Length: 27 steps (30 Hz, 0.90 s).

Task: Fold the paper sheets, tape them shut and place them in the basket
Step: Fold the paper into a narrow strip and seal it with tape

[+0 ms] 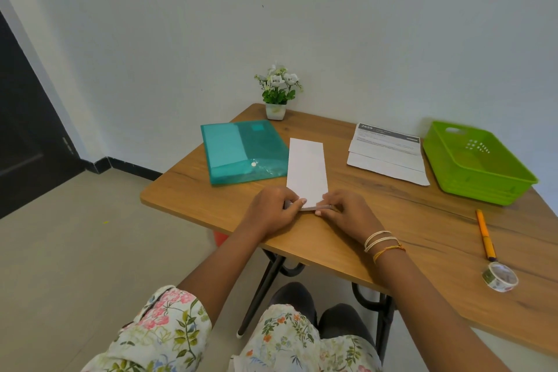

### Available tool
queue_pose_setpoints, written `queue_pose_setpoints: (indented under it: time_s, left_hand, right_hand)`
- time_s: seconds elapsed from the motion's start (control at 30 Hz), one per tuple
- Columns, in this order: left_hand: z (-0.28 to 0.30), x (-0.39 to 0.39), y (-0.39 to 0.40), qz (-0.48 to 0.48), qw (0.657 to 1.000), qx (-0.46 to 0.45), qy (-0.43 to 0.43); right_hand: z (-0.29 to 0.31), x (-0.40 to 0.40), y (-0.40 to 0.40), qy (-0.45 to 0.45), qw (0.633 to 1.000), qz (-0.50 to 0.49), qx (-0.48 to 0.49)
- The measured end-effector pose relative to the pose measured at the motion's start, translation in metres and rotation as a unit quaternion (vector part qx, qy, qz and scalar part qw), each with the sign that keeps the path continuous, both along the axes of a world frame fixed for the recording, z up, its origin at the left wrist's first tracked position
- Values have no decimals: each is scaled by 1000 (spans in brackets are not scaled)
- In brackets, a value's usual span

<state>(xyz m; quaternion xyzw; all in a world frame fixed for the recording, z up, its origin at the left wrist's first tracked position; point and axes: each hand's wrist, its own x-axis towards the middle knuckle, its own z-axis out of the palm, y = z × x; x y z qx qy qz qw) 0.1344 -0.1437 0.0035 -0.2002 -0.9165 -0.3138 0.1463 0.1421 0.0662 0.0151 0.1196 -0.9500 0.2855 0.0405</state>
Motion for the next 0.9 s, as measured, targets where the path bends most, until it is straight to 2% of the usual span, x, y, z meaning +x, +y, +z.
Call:
queue_pose_setpoints:
  time_s: [0.17,0.3,0.5,0.7,0.9]
  left_hand:
    - [0,0,-1,0,1000,-13,-10]
    - [1,0,0,2,1000,-22,-13]
    - [6,3,6,-17,998,-60,-29]
    - [-2,14,6,-6,989,-140,-42]
    - [-4,16,-13,1,986,-150,-67]
  right_hand:
    - [1,2,2,0,1000,-3,-24]
    - [-4,8,-3,43,997,-41,-45]
    - [-3,20,-22,102,992,-26,72]
    - [1,34,-44,96,992,-3,86]
    - [4,34,-26,57,990,-88,91]
